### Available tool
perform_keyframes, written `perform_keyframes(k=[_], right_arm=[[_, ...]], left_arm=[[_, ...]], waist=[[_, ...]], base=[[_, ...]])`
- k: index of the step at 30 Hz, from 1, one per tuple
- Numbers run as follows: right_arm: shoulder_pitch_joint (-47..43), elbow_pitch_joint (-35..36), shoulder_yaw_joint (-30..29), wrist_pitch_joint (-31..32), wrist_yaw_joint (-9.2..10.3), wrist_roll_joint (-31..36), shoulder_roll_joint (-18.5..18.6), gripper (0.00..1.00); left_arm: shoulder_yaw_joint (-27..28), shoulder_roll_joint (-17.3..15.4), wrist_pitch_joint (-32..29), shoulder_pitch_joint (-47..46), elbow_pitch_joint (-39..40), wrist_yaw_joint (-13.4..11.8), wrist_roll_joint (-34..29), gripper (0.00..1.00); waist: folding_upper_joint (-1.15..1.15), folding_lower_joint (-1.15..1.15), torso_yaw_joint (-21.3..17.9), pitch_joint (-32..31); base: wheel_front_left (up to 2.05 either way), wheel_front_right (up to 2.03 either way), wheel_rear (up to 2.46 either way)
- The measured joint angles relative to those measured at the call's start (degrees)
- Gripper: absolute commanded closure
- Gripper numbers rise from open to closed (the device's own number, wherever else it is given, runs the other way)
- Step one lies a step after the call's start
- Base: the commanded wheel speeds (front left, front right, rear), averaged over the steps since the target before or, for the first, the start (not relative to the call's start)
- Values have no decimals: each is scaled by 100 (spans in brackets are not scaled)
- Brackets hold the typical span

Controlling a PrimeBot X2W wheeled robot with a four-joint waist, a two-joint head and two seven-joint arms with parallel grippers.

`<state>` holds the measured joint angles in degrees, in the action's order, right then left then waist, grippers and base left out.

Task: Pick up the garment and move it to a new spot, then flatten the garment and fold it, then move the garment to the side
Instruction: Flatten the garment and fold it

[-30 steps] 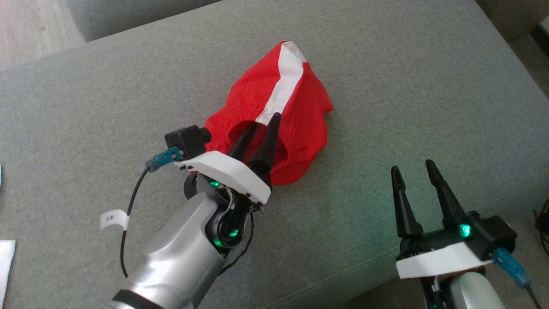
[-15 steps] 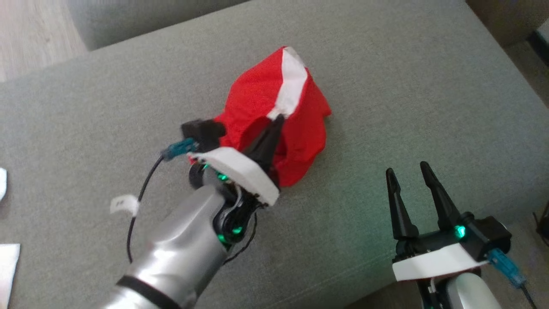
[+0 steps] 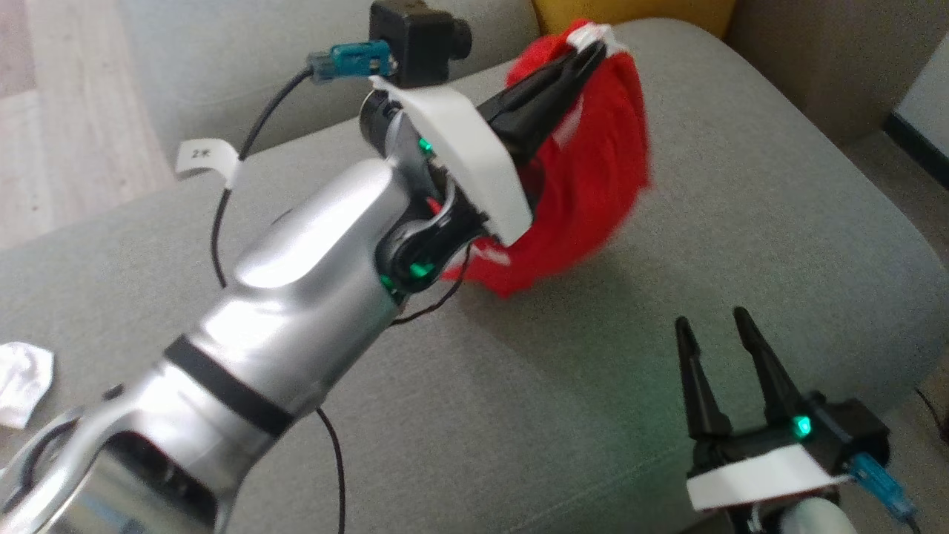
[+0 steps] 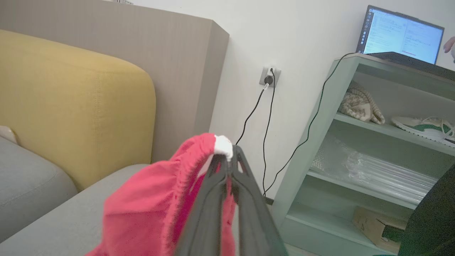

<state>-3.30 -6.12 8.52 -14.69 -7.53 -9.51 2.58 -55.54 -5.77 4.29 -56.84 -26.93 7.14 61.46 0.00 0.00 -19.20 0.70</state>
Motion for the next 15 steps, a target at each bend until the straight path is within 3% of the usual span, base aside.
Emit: perform_keyframes(k=[4,8,15], right_arm=[[-152,37,-134,0,0,1,0,0],[-201,109,-190,0,0,65,0,0],[-318,-37,-346,0,0,-248,-2,0]], left_arm=[[-211,-488,-274,325,400,1,341,100],[-352,-1165,-265,1343,501,-25,459,100],[-683,-1912,114,2575,567,-530,125,100]], waist=[[0,0,252,-74],[0,0,602,-69],[0,0,1324,106]], base=[[0,0,0],[0,0,0],[0,0,0]])
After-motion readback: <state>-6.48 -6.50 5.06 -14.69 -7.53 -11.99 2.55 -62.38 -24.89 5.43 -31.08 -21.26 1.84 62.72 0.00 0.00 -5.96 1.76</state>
